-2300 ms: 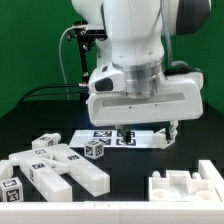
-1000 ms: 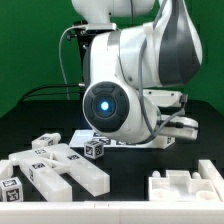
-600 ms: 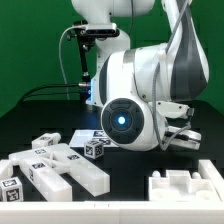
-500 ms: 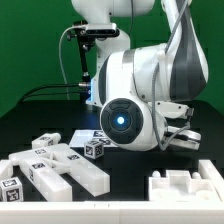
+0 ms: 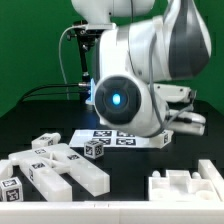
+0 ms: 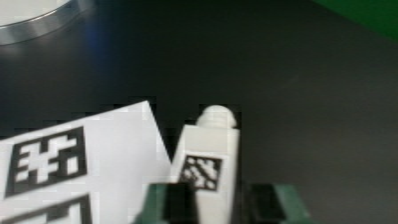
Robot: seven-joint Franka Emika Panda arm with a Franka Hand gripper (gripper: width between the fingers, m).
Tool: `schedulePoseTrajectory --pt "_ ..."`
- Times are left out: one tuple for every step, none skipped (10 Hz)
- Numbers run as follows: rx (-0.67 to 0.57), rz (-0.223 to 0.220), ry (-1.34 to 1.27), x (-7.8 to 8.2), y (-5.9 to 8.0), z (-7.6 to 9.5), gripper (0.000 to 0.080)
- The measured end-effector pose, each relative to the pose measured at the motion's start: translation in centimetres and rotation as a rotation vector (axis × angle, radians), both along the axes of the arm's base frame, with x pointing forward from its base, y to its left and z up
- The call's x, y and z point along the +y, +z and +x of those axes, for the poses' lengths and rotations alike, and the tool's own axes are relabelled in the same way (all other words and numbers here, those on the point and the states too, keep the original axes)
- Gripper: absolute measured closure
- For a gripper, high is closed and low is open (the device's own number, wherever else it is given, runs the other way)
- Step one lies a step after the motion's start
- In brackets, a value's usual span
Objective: Assemble chair
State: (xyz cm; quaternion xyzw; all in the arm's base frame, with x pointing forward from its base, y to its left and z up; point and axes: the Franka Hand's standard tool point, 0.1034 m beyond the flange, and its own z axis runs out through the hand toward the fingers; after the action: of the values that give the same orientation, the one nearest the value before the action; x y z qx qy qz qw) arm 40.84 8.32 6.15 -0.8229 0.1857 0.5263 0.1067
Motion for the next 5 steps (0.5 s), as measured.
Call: schedulePoseTrajectory --pt "-0.062 -0.005 0.002 0.0 1.9 1.6 0.0718" --pt "-0.148 -0.013 0.002 0.0 4.2 3.5 0.0784" --pt "-0.263 -0.03 0.02 -0.1 5.6 5.3 0.0794" --pt "-0.323 -0.046 0.025 0.1 5.6 5.5 0.0794" --pt "-0.322 -0.047 0.025 0.1 5.6 5.2 0.0798"
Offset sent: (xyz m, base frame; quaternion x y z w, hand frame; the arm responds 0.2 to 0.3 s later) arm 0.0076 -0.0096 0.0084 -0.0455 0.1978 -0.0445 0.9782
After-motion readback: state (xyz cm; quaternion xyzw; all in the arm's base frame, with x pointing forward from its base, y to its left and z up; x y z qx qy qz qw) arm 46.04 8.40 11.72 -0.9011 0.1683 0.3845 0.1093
